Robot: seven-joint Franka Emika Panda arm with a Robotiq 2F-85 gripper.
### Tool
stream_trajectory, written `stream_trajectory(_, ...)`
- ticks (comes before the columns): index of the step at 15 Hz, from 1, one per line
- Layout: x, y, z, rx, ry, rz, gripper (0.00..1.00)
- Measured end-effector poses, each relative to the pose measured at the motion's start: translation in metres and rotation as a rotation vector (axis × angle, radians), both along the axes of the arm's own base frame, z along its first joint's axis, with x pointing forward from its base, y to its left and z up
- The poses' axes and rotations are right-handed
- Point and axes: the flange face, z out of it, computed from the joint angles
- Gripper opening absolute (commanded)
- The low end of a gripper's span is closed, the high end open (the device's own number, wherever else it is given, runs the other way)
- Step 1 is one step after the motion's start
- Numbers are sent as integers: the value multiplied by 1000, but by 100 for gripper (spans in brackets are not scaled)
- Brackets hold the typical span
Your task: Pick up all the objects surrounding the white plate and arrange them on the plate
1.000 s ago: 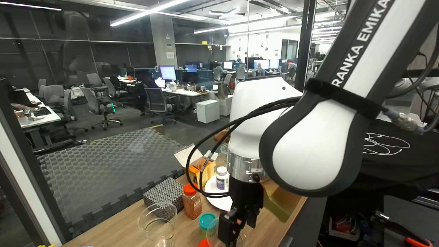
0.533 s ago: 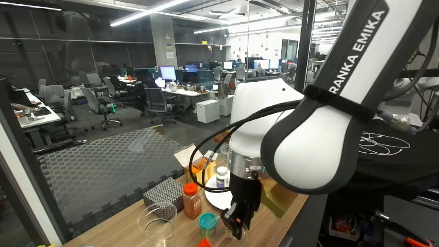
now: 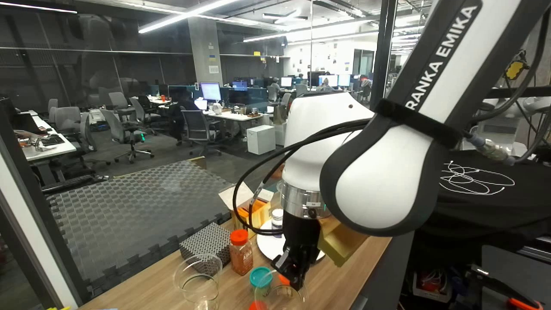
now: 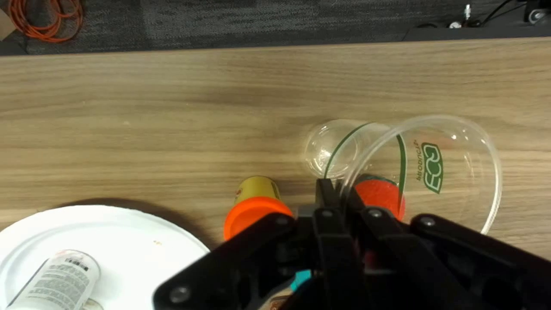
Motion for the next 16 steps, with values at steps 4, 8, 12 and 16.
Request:
stream_trajectory(4,9,-5,4,-11,38,-14,1)
stream_trajectory(8,29,-18,16,-8,108,-30,2)
stream_trajectory(12,58,-29,41,70,180,-23,1)
stream_trajectory(16,90,-38,76,152,216,-18,1)
